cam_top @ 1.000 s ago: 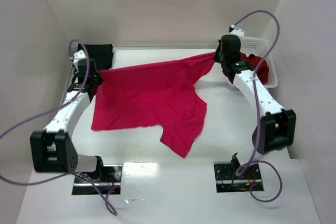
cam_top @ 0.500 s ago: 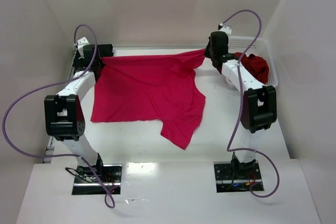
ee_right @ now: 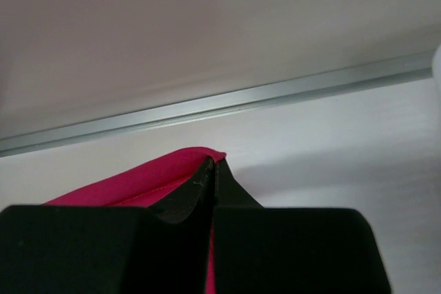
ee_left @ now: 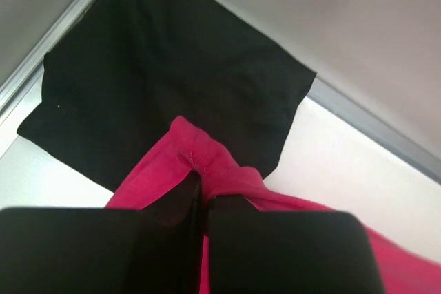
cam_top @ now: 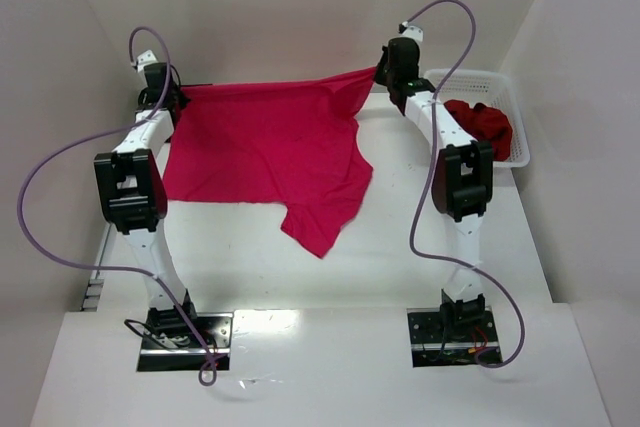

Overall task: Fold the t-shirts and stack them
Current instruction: Flatten out the tshirt

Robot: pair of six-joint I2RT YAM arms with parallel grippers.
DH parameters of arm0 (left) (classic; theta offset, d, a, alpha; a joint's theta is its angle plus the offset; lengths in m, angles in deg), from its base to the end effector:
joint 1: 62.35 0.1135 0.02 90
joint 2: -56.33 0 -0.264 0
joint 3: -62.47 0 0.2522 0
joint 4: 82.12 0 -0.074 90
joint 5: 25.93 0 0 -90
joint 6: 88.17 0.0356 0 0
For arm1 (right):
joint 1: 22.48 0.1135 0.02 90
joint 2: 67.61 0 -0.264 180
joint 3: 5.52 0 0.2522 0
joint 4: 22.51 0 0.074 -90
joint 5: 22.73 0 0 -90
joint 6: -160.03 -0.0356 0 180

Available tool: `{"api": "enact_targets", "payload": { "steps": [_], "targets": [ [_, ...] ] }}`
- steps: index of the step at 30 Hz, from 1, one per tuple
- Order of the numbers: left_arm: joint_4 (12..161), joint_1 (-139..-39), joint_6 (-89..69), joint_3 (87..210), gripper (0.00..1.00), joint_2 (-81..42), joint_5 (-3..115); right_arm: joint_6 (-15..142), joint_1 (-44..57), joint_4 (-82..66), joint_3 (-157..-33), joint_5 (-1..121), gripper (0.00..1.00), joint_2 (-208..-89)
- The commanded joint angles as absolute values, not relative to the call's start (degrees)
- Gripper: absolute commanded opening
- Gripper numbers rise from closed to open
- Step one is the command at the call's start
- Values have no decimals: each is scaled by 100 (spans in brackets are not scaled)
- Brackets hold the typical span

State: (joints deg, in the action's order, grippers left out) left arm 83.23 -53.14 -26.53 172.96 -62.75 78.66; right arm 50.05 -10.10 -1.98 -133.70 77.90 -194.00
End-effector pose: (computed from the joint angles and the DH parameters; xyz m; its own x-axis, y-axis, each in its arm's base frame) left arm 0.4895 0.0885 0.2638 -0.1606 -0.4917 -0.8558 -0.5224 0.7780 -0.3490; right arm 0.5210 0.1076 0.2989 -0.3086 0.2761 -0.9102 0.0695 0.9609 0.2679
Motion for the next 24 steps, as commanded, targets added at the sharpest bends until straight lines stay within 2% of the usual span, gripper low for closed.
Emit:
{"api": "enact_targets", "payload": {
  "steps": [1, 5, 12, 24],
  "targets": [
    [8394, -5084, -2437, 17564, 0, -6381, 7946, 5131, -1123, -145, -14427, 8010, 0, -19882],
    [8394, -5022, -2384, 17564, 0, -6381, 7893, 5131, -1123, 74, -14638, 7958, 0, -19945],
    [8342, -4969, -2261, 17458, 0, -6214, 7998, 5184, -1071, 74, -14287, 7379, 0, -19672],
    [8175, -4864, -2103, 16809, 0, -5477, 8130, 5360, -578, -479, -12019, 7254, 0, -18556]
  ]
}}
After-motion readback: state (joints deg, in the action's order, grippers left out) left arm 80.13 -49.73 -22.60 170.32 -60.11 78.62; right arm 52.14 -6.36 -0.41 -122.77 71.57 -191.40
